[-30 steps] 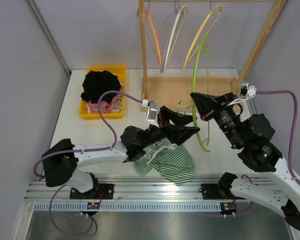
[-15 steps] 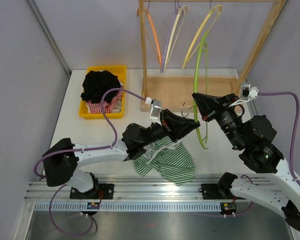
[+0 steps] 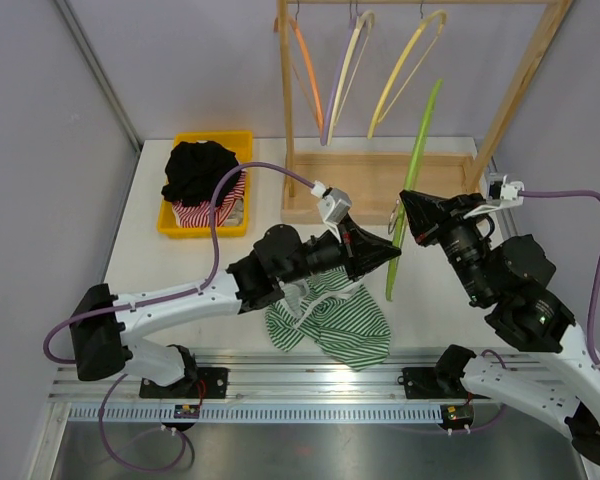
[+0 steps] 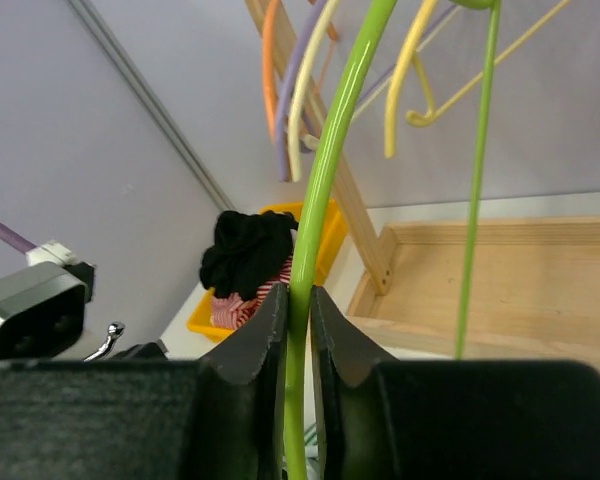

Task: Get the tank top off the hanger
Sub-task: Pass the hanger from the right arm to the left

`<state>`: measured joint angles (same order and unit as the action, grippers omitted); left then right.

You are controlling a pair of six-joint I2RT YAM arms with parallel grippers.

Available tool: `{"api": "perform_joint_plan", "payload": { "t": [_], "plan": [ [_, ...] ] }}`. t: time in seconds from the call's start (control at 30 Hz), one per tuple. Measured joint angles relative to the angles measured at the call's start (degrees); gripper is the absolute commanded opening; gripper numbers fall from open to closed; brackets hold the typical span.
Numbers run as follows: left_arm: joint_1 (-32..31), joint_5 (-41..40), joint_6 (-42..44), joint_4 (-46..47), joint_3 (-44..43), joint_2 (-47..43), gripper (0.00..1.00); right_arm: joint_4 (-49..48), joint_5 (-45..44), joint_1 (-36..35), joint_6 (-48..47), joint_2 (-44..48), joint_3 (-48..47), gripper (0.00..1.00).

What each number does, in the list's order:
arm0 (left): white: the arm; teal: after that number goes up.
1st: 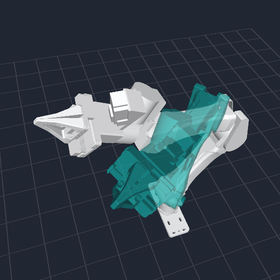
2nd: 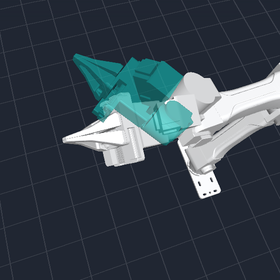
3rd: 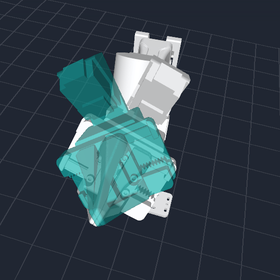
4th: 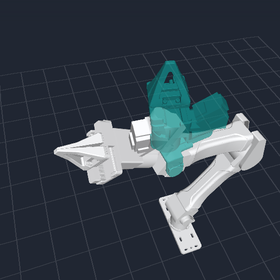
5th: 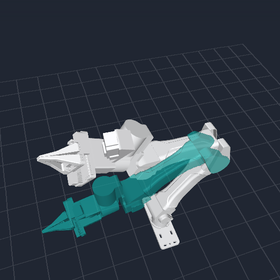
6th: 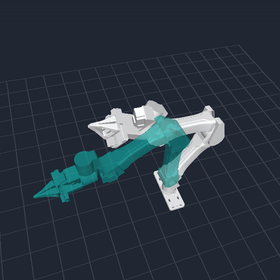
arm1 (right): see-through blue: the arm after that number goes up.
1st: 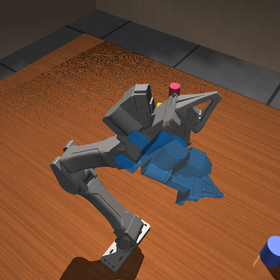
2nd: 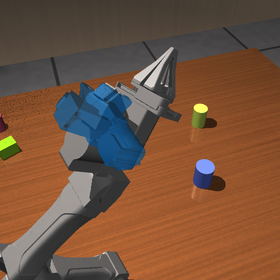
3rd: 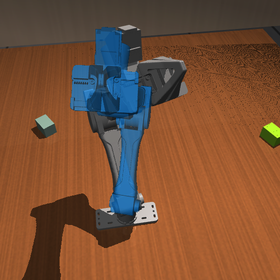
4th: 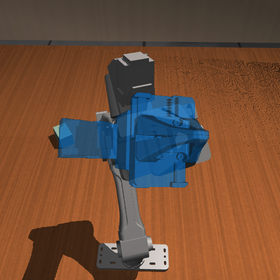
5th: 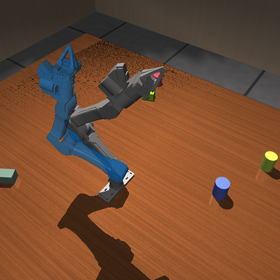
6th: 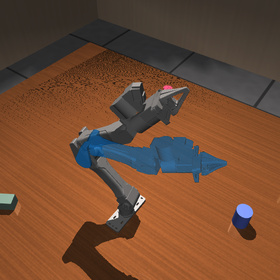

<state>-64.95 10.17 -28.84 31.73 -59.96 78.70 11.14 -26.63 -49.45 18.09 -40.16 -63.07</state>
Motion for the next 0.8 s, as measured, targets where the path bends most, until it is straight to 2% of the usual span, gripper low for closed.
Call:
{"api": "perform_joint_plan", "payload": {
  "t": [0.03,0.1,0.23,0.43,0.8],
  "plan": [
    [0.0,-0.2,0.8,-2.4,-0.8,0.0,0.00,1.0,-0.7,0.0,-0.4,0.2,-0.1,0.35],
    [-0.1,-0.6,2.3,-6.3,-2.0,-0.2,0.00,3.6,-2.5,0.0,-1.6,0.5,-0.2,0.49],
    [-0.1,-1.7,4.2,-12.7,-3.6,-1.3,0.00,7.8,-6.0,0.1,-3.5,1.5,-0.2,0.60],
    [-0.6,-2.0,6.2,-20.0,-7.4,-2.9,0.00,11.3,-9.8,0.1,-4.7,5.6,-0.2,0.68],
    [0.4,-5.1,6.8,-24.4,-10.7,-7.6,0.00,16.9,-16.5,0.1,-5.3,9.8,-0.2,0.69]
  ]
}}
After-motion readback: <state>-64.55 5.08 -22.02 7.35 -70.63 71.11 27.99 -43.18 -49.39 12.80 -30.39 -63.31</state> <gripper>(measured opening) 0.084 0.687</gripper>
